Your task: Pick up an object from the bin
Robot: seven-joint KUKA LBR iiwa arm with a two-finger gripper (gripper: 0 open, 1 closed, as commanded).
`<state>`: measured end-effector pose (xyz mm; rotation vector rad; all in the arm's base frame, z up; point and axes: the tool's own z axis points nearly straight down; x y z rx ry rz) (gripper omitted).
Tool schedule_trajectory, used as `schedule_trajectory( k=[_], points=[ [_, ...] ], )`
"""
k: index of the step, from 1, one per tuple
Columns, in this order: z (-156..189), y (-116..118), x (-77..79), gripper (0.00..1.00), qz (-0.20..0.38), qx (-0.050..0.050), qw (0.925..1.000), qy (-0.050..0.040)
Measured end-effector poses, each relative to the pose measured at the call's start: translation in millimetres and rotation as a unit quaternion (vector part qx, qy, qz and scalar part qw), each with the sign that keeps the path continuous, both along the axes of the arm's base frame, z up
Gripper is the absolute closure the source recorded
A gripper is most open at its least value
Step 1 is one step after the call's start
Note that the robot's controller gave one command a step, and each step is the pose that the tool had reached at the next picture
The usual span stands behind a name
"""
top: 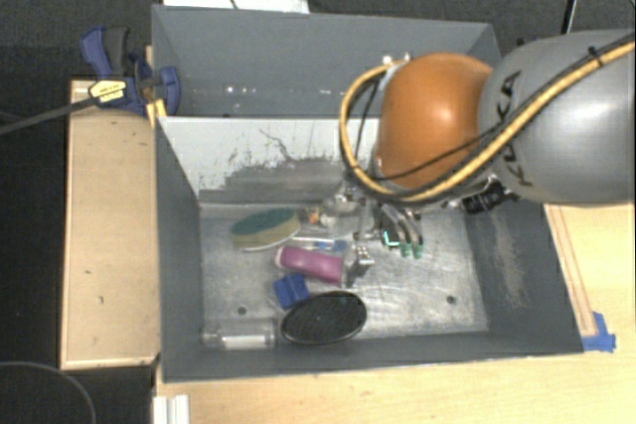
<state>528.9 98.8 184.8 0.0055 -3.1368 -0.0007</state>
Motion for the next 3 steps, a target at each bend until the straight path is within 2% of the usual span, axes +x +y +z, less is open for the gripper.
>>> schedule_trajectory(
  k=[1, 2, 3],
  points=[
    [-112.2, 5.0, 12.8, 0.00, -0.103, 0.001, 0.9946, -0.0069],
    [-82.5, 27.0, 23.9, 0.00, -0.118, 0.001, 0.9930, -0.0053],
    [-83.5, 22.3, 28.5, 0.00, -0.195, 0.001, 0.9807, -0.0030]
  ],
)
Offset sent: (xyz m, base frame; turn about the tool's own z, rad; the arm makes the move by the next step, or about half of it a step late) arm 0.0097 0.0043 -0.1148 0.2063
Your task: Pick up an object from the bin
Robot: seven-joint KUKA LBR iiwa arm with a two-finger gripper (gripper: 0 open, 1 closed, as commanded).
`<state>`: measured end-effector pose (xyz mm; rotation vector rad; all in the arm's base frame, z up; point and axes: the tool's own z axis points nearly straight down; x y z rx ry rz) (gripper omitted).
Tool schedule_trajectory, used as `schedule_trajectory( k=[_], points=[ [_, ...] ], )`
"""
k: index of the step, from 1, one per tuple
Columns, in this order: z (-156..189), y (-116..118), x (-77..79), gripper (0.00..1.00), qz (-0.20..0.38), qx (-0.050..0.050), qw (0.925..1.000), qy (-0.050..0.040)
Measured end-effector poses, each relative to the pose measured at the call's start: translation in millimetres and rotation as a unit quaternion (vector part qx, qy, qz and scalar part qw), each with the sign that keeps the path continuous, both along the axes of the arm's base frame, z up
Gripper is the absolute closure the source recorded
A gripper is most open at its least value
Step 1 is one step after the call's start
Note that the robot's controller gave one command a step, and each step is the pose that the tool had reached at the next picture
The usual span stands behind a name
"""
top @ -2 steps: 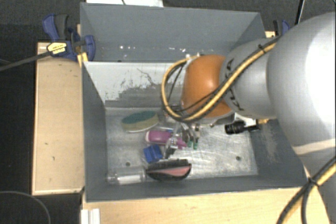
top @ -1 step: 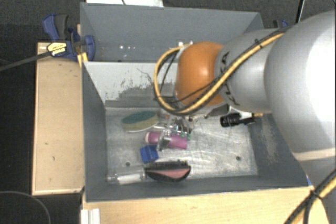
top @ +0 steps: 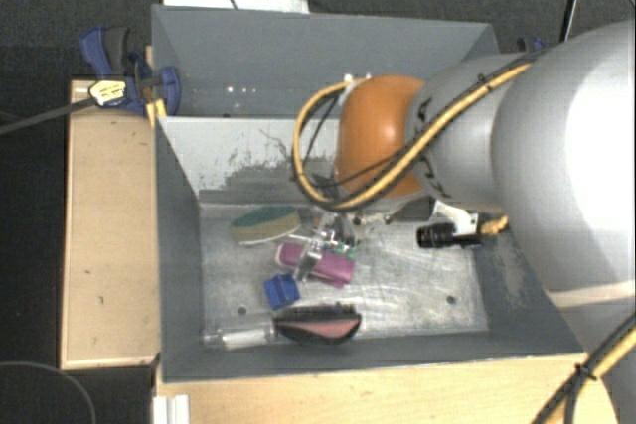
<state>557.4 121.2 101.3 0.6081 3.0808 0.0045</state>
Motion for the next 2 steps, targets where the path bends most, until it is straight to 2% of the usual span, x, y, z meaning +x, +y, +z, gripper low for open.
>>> schedule_trajectory(
  k=[1, 2],
  points=[
    [-25.9, 35.4, 4.4, 0.00, -0.175, 0.000, 0.9846, 0.0027],
    [-24.5, 35.0, 4.0, 0.00, -0.173, -0.001, 0.9850, 0.0025]
  ],
)
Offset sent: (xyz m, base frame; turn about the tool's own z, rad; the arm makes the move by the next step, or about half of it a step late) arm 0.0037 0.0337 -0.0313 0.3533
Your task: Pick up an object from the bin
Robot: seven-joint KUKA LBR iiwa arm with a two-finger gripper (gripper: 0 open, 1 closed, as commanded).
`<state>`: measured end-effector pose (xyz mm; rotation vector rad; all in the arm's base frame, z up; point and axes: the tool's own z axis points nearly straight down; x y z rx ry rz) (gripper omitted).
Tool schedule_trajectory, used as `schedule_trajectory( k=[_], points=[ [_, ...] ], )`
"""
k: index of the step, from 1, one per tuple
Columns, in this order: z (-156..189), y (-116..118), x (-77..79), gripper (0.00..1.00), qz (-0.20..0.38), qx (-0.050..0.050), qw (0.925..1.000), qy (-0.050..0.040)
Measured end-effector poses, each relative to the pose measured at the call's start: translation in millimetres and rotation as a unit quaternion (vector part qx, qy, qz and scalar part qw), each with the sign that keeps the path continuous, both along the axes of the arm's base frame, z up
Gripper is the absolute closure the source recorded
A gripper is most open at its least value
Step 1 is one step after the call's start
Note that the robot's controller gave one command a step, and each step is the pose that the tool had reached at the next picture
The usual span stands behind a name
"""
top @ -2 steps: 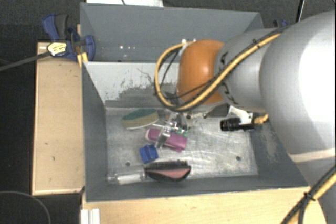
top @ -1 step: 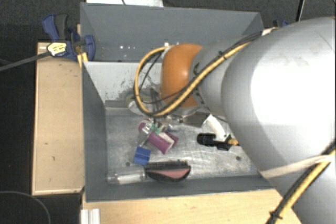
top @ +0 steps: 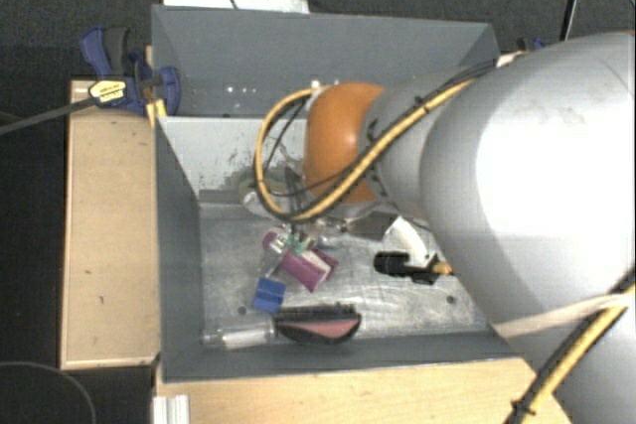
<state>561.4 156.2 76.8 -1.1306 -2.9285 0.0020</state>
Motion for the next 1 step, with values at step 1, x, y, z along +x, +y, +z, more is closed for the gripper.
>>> schedule_trajectory(
  k=[1],
  points=[
    [0.3, -0.3, -0.2, 1.00, 0.001, 0.000, 1.0000, 0.0009]
  ],
)
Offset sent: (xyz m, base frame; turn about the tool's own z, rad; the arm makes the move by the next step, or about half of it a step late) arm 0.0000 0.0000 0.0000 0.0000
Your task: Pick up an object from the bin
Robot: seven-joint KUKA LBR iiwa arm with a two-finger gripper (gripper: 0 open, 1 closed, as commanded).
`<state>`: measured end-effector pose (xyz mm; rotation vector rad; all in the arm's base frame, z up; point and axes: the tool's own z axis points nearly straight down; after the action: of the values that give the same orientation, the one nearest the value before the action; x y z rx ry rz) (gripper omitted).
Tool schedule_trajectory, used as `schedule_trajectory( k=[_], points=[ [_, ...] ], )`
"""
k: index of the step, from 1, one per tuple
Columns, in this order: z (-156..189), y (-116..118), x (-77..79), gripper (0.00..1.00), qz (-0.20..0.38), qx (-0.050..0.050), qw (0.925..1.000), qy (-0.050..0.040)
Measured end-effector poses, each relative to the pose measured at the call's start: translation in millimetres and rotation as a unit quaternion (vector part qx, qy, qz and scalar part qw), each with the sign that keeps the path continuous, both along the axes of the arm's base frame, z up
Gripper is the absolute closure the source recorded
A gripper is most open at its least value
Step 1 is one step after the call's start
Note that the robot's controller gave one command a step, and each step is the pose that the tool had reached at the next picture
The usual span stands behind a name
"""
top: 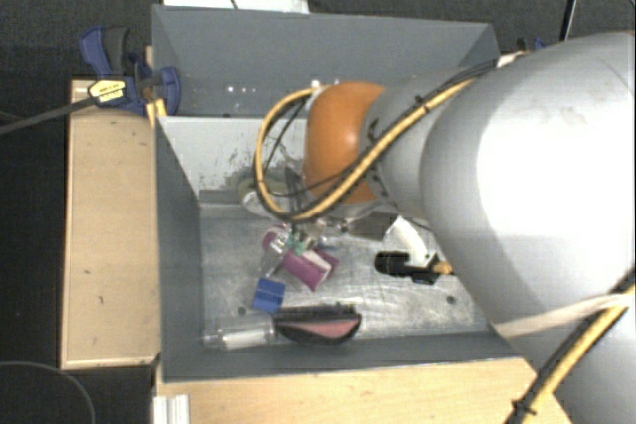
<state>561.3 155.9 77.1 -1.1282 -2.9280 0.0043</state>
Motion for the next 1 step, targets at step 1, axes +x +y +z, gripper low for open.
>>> schedule_trajectory(
  k=[1],
  points=[
    [35.5, -0.6, 1.1, 1.00, 0.002, 0.001, 1.0000, -0.0054]
  ],
)
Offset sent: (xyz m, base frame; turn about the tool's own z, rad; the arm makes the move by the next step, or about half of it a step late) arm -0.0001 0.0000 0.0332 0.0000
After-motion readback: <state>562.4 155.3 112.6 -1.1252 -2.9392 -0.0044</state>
